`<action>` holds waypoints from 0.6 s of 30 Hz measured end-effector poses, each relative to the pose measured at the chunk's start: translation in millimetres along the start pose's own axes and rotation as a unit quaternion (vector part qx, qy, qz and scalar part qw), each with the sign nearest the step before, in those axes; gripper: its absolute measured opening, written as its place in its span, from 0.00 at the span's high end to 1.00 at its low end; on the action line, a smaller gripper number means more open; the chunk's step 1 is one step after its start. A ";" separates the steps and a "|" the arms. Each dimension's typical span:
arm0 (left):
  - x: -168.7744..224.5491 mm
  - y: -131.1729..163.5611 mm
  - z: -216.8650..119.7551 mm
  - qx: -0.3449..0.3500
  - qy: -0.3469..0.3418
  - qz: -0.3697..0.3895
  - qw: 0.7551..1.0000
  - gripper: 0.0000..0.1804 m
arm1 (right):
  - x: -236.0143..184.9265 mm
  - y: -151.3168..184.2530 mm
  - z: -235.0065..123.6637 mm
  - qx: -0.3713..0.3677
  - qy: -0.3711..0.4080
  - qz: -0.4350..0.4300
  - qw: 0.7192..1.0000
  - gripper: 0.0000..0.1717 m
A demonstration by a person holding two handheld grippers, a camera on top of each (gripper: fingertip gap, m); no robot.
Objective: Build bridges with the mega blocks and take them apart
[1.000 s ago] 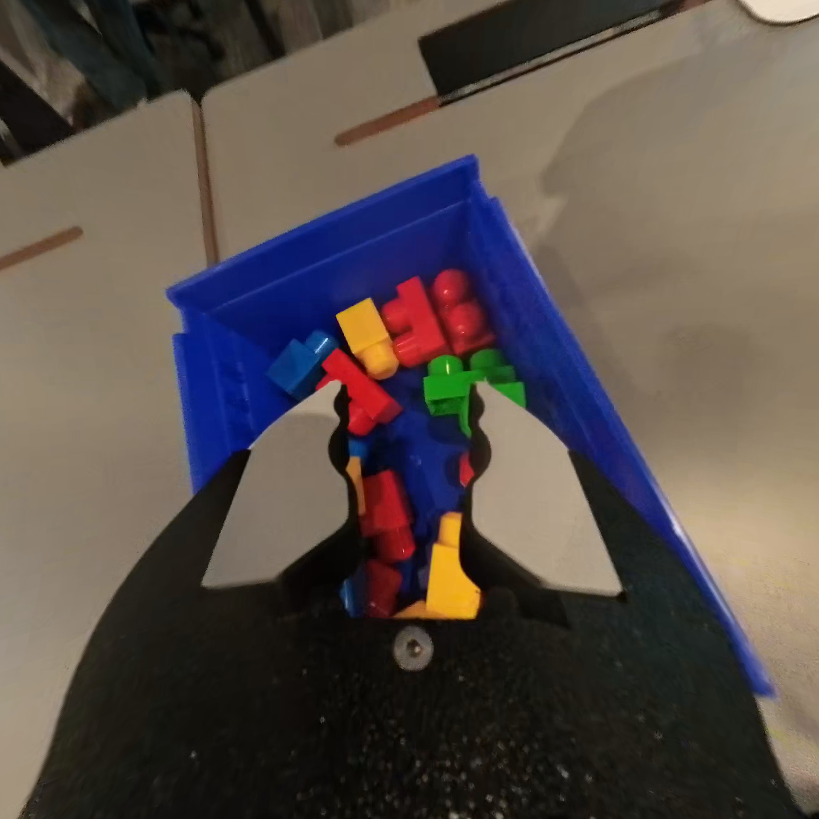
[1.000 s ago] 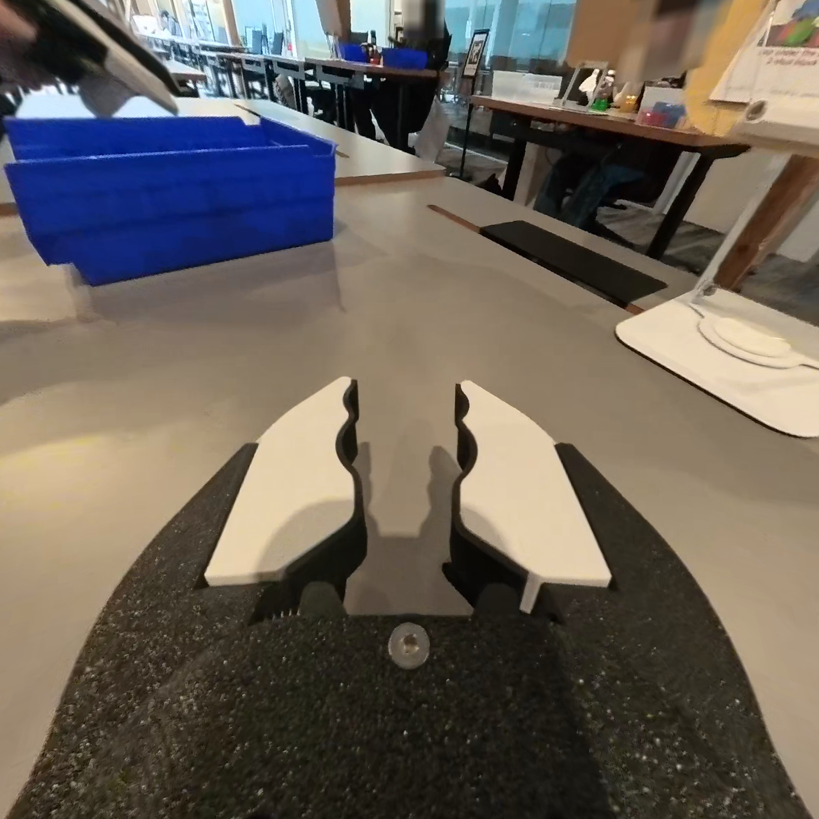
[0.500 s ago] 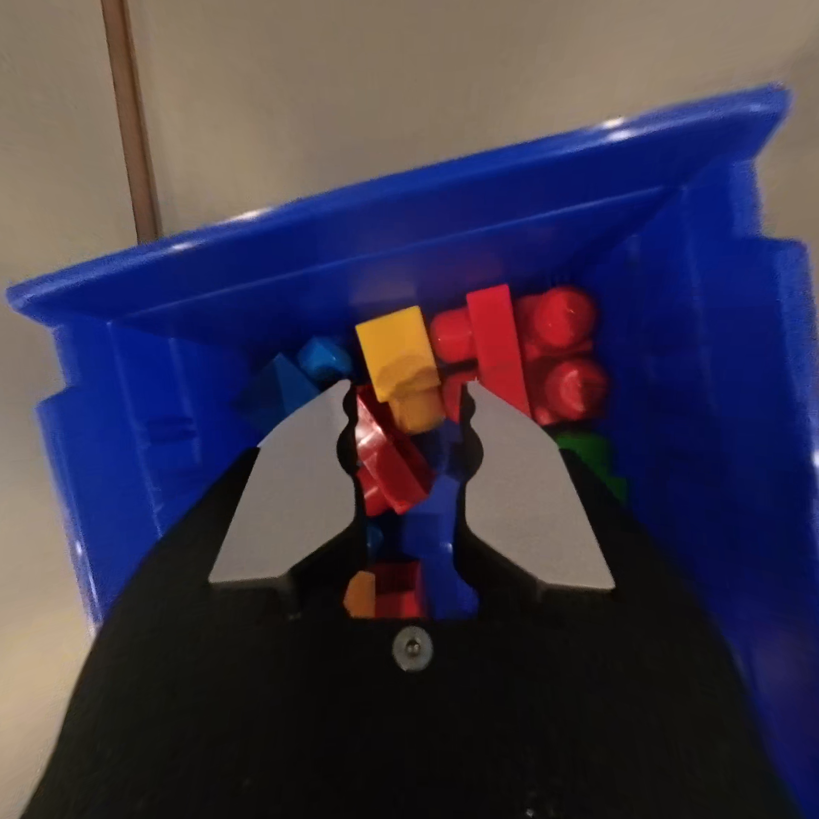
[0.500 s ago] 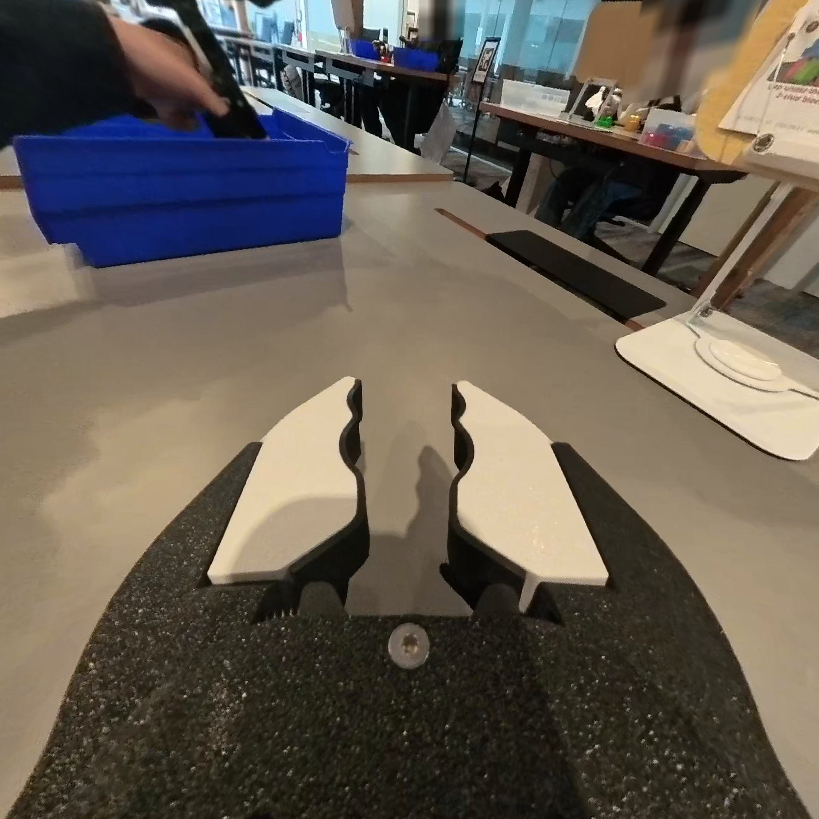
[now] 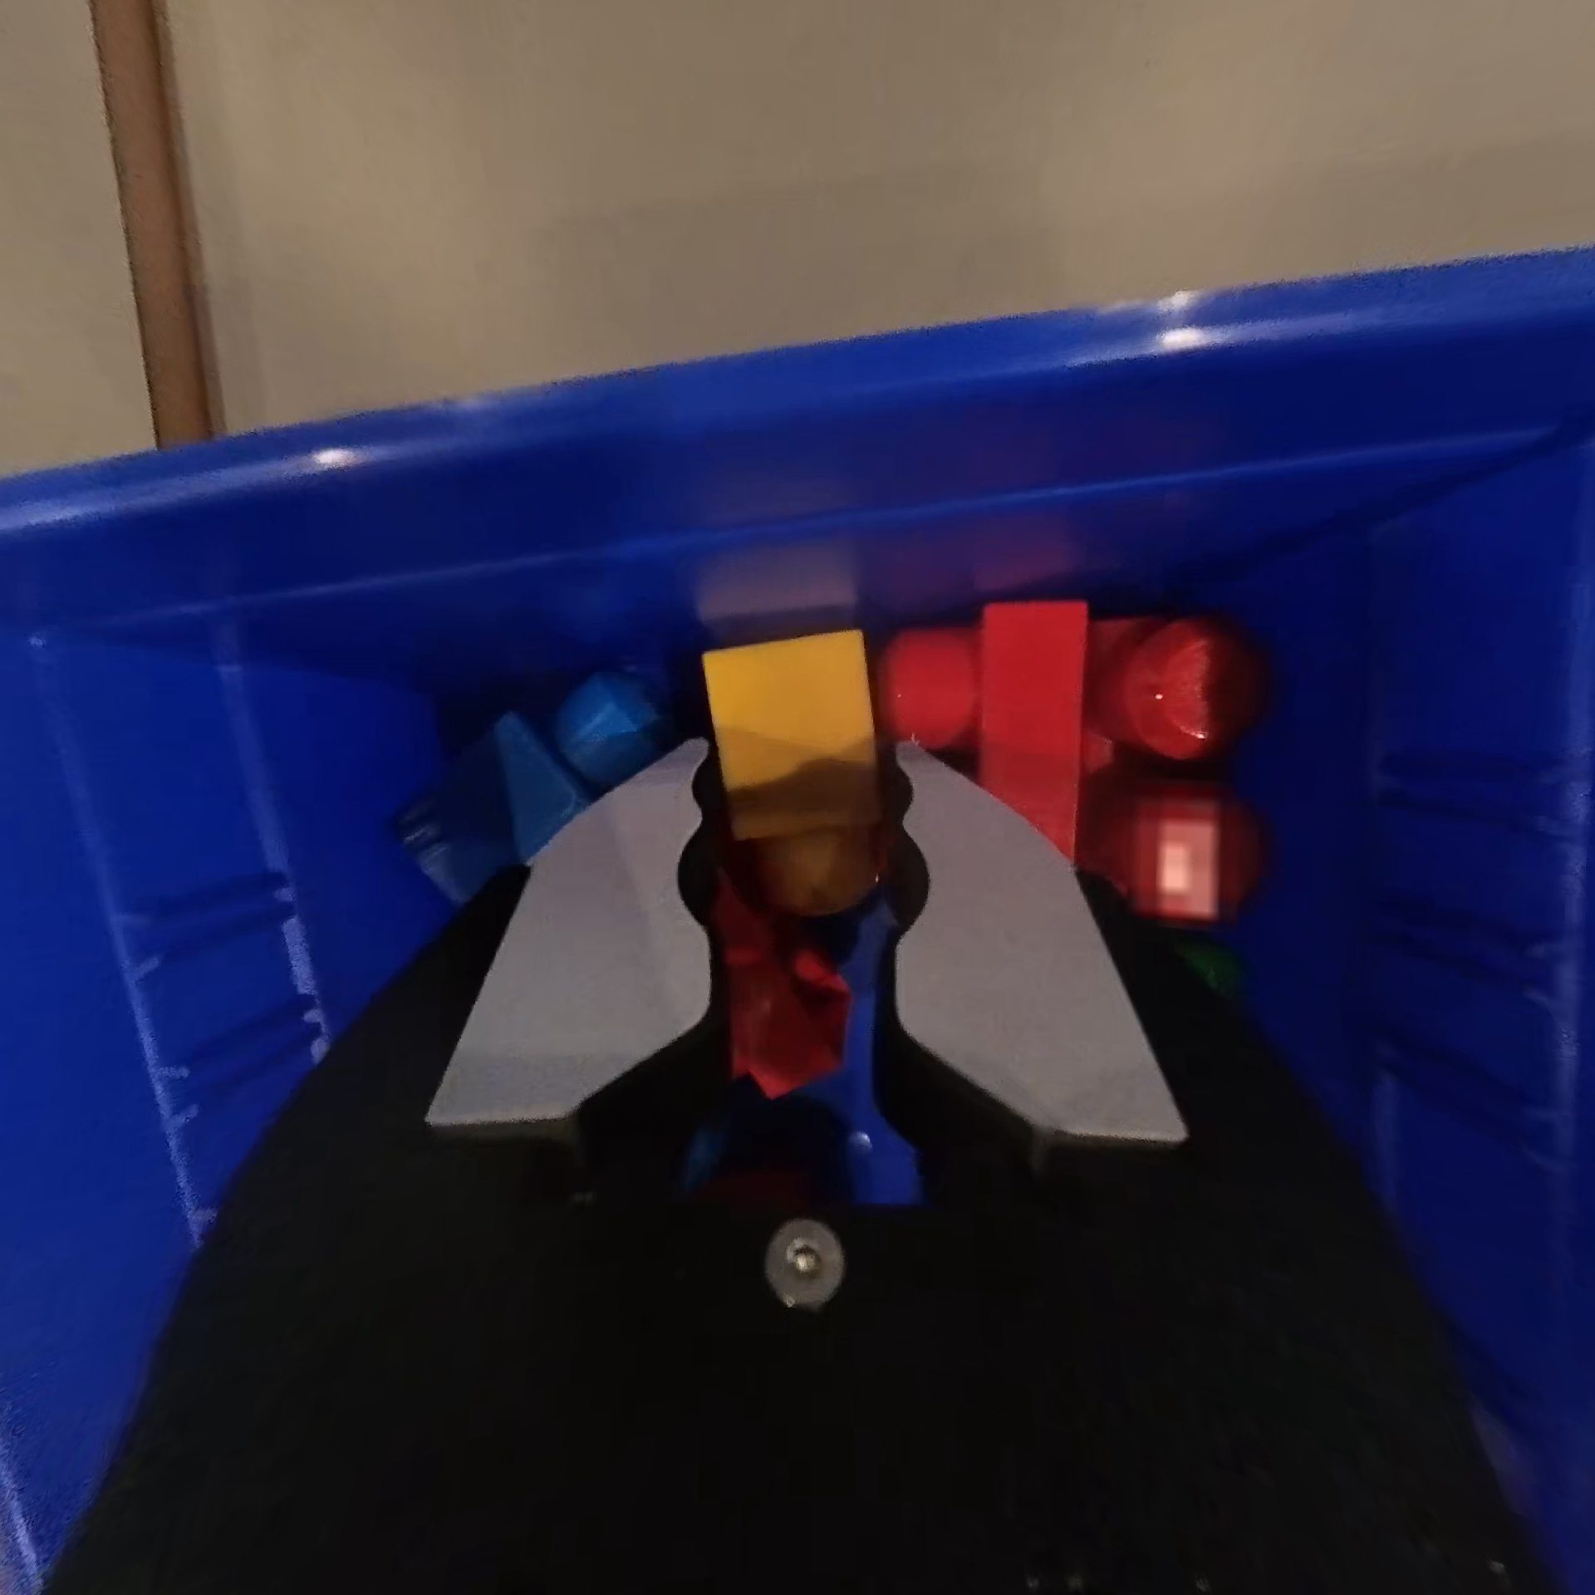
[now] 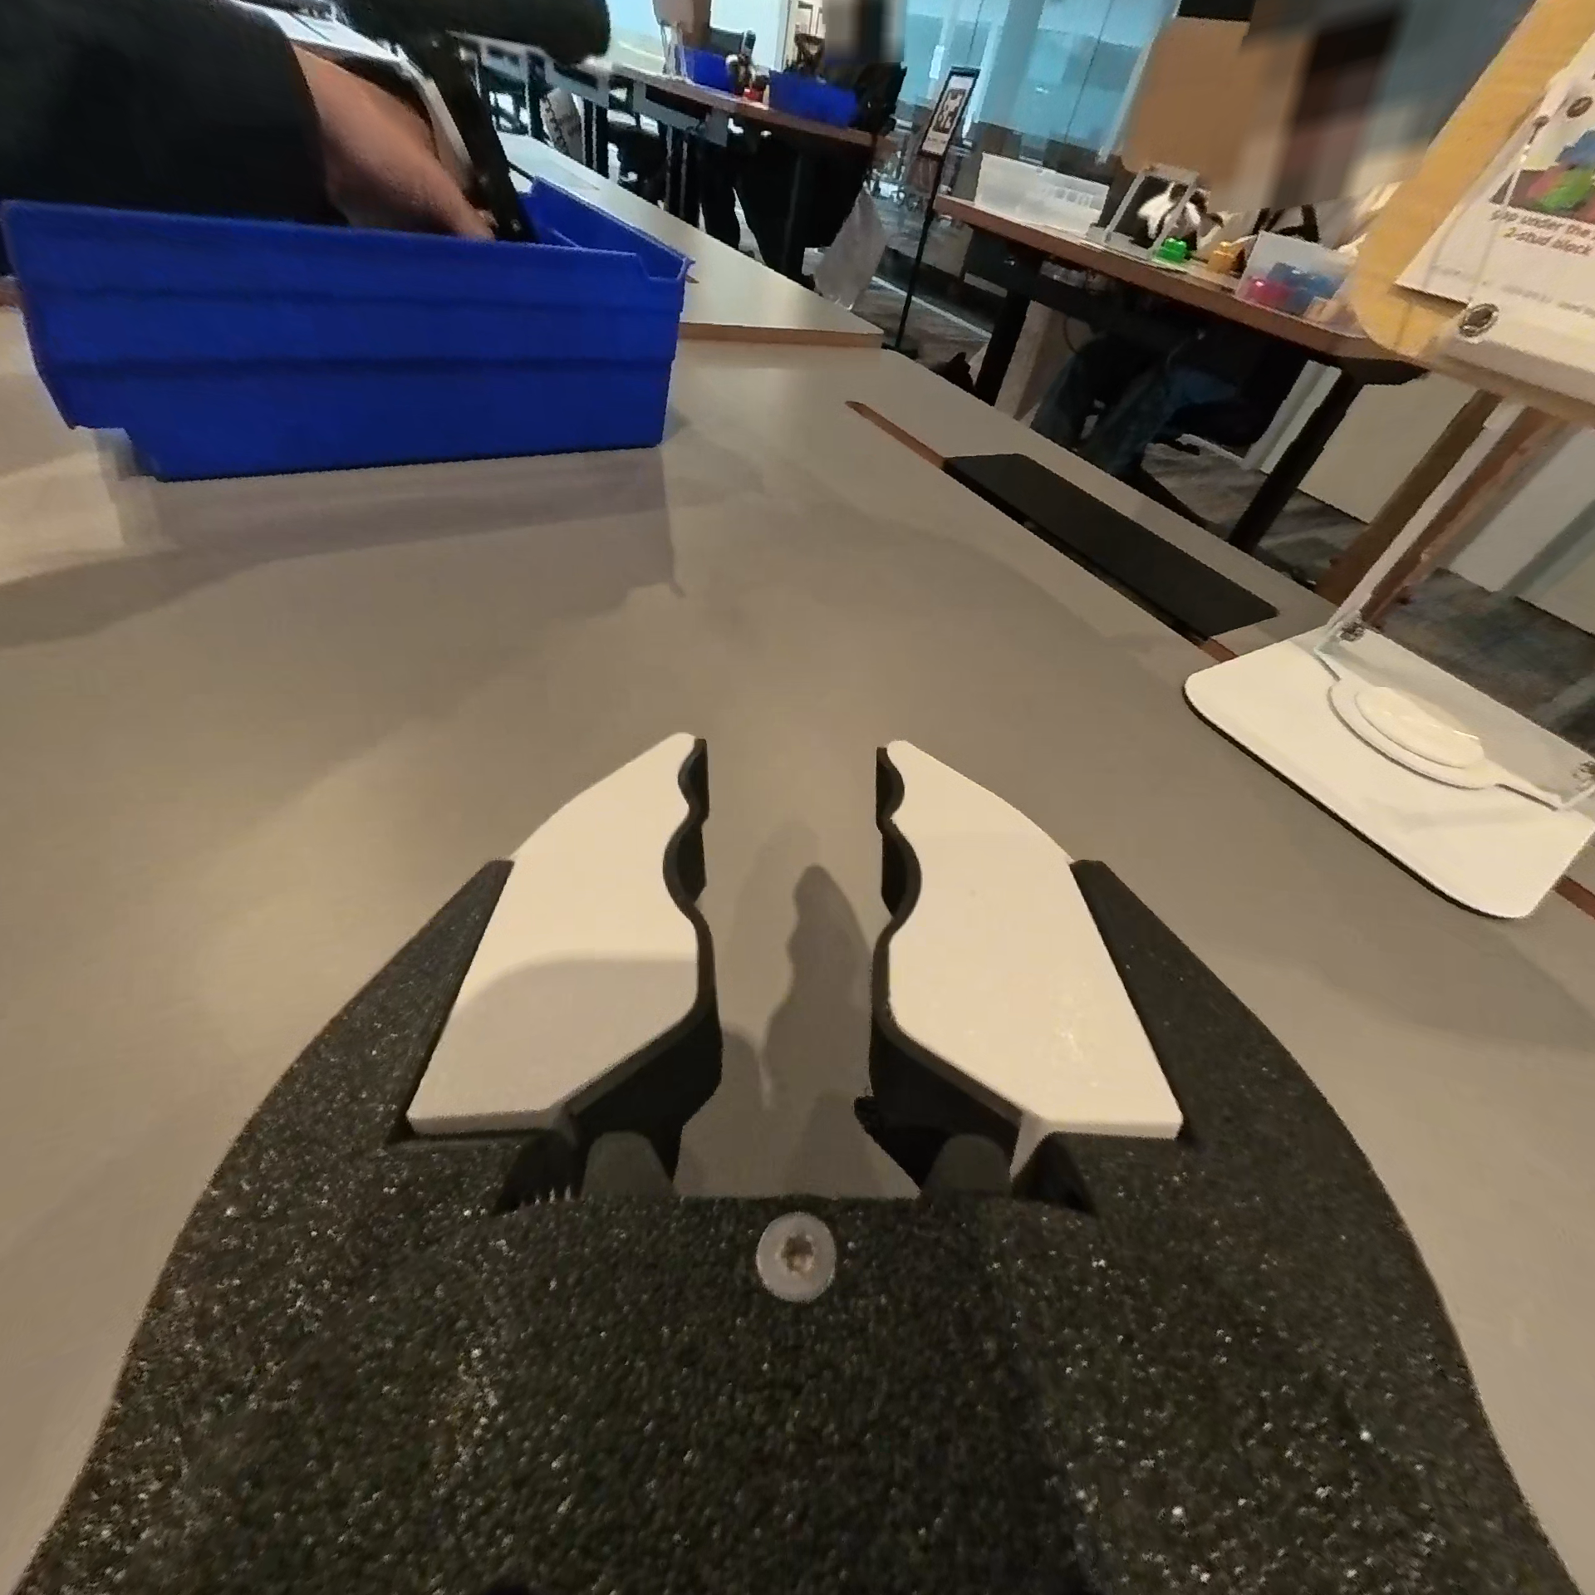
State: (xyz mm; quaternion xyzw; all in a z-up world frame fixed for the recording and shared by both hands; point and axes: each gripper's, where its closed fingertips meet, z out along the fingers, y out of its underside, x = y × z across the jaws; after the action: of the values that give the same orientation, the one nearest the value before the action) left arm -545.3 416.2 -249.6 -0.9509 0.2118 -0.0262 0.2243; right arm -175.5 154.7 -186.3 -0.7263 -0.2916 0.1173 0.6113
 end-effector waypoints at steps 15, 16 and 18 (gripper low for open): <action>243.4 4.8 -167.0 0.254 0.183 0.153 0.937 0.81 | 60.0 14.6 -22.4 0.036 0.157 0.077 0.984 0.80; 273.6 19.3 -149.8 0.232 0.200 0.166 0.937 0.81 | 60.2 14.0 -23.0 0.038 0.161 0.072 0.984 0.80; 319.2 40.7 -116.1 0.193 0.222 0.187 0.937 0.81 | 57.6 12.9 -23.0 0.037 0.165 0.054 0.984 0.80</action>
State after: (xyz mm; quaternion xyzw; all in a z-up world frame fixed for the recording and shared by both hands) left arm -287.9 202.7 -177.6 -0.8027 0.4208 -0.2343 0.3517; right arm -113.5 167.5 -182.7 -0.7271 -0.1422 0.0397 0.6704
